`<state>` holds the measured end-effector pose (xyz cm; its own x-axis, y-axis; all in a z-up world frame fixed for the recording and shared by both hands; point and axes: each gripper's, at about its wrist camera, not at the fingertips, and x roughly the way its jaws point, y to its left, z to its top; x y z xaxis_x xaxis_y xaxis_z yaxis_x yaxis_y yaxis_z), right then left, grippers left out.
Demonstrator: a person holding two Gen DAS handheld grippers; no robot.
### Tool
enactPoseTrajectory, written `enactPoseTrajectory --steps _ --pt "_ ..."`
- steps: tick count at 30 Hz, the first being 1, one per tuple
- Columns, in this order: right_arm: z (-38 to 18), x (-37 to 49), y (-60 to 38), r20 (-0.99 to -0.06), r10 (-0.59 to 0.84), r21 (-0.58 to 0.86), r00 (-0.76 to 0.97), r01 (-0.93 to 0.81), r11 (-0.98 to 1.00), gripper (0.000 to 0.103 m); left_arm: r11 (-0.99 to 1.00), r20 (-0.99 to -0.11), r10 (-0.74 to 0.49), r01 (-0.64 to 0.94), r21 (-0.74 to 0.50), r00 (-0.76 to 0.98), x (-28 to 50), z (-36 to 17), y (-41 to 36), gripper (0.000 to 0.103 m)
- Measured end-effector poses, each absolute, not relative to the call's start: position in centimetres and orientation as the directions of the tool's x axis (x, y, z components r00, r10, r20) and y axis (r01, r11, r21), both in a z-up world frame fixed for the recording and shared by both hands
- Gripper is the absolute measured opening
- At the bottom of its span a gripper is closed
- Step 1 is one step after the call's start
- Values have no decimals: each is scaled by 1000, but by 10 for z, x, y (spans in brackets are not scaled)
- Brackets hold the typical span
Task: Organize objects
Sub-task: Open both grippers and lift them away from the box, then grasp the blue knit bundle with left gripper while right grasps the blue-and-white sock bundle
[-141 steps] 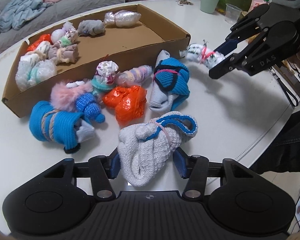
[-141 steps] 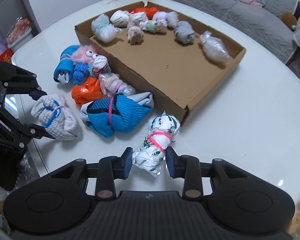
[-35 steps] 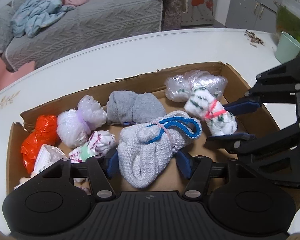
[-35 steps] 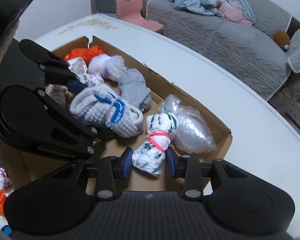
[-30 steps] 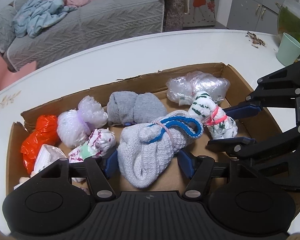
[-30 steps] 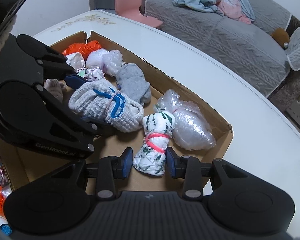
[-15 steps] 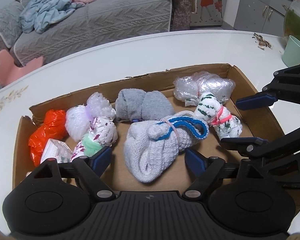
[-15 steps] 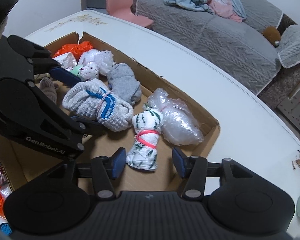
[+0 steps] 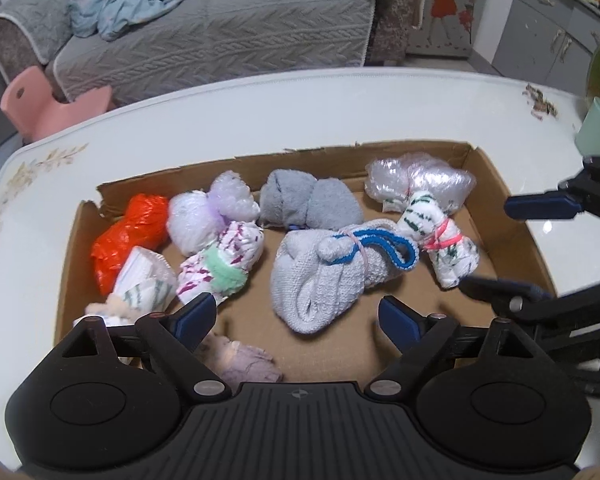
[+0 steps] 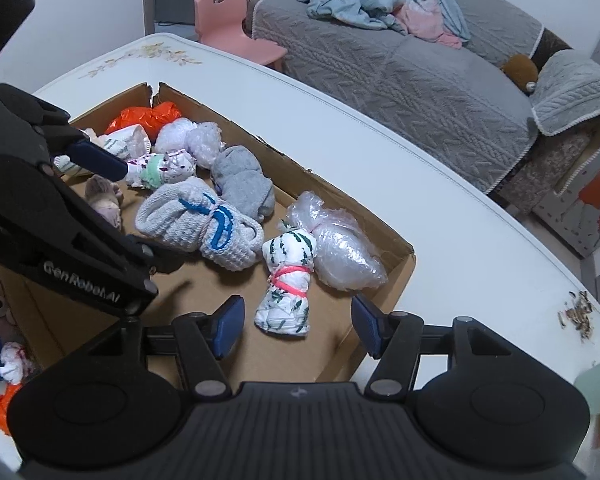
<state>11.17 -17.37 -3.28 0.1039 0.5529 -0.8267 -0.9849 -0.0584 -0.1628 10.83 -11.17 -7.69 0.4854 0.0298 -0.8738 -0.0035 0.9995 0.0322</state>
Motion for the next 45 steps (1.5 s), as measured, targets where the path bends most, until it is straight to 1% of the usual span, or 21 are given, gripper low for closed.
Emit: enactPoseTrajectory --steps 2,5,8,13,15,18,21,26,30,33,40,43,45 --pt "-28 108 -178 -822 558 -166 112 -985 -48 65 1000 -869 27 -21 19 494 102 -69 -108 98" --pt "-20 102 -186 -816 568 -147 107 -989 -25 66 999 -867 34 -41 16 497 90 -56 -104 98" --pt "-10 96 -197 -800 589 -122 108 -992 17 67 998 -858 50 -63 21 511 71 -39 -95 101" --pt "6 83 -216 -776 621 -96 116 -993 65 72 991 -851 102 -127 41 515 32 -17 -69 102" --pt "11 77 -227 -764 634 -79 120 -993 93 78 985 -850 118 -166 36 513 14 -13 -55 102" --pt "14 65 -246 -750 646 -70 139 -989 131 84 972 -859 142 -233 27 492 -13 -12 -36 102" --pt "9 54 -263 -759 634 -52 148 -984 168 90 962 -868 154 -274 22 473 -38 -20 -24 102" --pt "-16 43 -269 -811 563 -15 159 -968 252 90 960 -900 138 -279 19 413 -68 -49 -15 102" --pt "-34 43 -259 -840 521 21 152 -950 312 89 963 -912 128 -269 20 389 -71 -69 -18 102" --pt "-44 44 -250 -861 492 58 130 -935 349 88 963 -914 108 -269 -2 391 -71 -73 -21 102" --pt "-67 21 -242 -889 431 -20 155 -953 302 86 966 -901 102 -259 -13 422 -64 -76 -32 103" --pt "-73 16 -247 -897 402 -80 182 -963 258 85 975 -898 115 -222 20 425 -65 -76 -36 103" --pt "-74 17 -252 -898 394 -106 195 -966 235 87 977 -896 132 -209 45 424 -67 -75 -35 103"
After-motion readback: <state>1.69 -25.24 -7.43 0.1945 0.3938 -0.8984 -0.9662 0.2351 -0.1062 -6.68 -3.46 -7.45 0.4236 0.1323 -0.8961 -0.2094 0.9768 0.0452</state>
